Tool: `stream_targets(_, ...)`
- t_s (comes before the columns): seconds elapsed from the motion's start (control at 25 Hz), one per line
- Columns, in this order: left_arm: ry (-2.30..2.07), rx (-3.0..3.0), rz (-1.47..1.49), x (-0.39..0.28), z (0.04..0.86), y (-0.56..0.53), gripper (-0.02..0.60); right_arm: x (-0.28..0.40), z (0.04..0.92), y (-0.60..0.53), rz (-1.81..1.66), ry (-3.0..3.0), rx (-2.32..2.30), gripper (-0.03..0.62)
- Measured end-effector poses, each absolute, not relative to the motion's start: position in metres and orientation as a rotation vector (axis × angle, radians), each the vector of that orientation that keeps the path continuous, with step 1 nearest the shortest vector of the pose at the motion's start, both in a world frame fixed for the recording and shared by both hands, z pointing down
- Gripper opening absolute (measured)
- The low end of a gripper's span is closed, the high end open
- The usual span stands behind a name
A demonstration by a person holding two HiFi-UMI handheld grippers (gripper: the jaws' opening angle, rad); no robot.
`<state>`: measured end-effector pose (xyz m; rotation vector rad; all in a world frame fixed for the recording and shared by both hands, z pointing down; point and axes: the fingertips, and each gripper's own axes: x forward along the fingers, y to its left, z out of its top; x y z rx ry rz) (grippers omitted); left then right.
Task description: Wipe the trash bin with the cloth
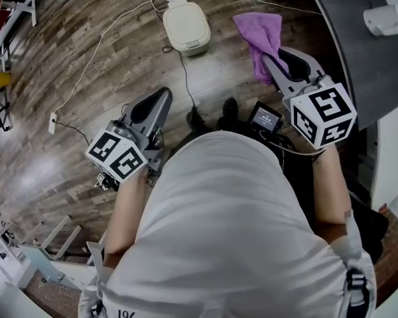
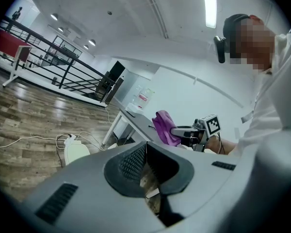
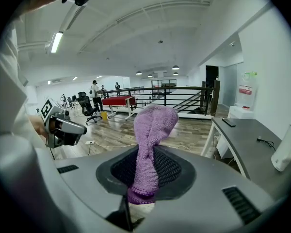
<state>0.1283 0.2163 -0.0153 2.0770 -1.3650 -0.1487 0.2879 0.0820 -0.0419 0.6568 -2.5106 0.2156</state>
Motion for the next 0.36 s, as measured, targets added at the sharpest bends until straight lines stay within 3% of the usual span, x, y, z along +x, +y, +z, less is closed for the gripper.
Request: stream_targets(0.36,-1.359,2.079,-0.149,0.1303,-0.0150,0.2178,0.005,0.2848,-0.0425,0.0831,0.181,-2.504,0.647,0.081)
